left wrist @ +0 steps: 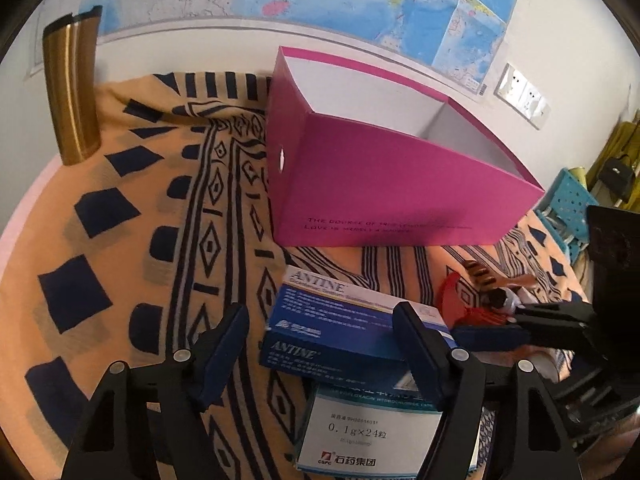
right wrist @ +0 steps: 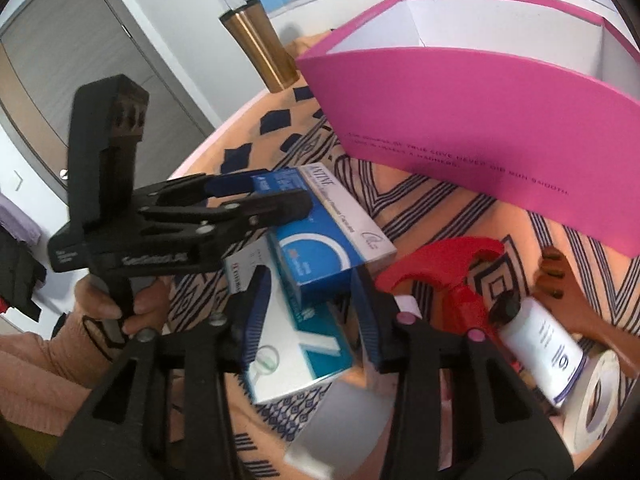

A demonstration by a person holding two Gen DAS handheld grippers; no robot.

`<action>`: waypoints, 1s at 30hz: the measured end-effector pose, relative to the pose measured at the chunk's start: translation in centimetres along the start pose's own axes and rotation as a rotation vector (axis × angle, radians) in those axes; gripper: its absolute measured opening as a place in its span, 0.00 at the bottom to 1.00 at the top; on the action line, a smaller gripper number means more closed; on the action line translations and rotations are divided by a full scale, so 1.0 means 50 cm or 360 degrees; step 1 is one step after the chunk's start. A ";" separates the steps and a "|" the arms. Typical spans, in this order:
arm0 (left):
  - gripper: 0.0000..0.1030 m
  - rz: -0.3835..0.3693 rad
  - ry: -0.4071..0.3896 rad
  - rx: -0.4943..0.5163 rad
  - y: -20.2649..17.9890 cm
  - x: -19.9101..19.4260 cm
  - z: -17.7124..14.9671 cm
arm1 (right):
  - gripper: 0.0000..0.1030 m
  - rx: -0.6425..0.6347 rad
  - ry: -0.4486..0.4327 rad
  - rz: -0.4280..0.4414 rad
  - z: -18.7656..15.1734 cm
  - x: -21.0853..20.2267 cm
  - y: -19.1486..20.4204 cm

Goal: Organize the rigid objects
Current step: 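Grasp the blue ANTINE medicine box with the left gripper and lift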

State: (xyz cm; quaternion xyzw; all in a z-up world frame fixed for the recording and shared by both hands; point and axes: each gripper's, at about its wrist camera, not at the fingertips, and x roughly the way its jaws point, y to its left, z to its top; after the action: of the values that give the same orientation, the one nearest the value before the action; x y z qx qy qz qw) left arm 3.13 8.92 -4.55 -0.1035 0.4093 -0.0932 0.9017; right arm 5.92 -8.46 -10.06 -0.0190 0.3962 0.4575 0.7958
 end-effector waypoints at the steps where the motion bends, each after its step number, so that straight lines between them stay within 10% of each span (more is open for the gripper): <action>1: 0.73 -0.0010 0.0005 0.0000 0.001 0.000 0.000 | 0.43 0.0008 0.0010 -0.0002 0.004 0.004 -0.004; 30: 0.72 -0.0155 -0.0004 -0.0130 -0.003 -0.050 0.025 | 0.57 -0.0084 -0.0147 0.0013 0.051 -0.021 0.010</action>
State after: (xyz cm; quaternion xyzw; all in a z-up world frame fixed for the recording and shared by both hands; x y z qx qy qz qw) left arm 2.43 9.56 -1.93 -0.1603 0.4060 -0.1201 0.8916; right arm 6.83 -7.91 -7.49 -0.0173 0.3471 0.4713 0.8106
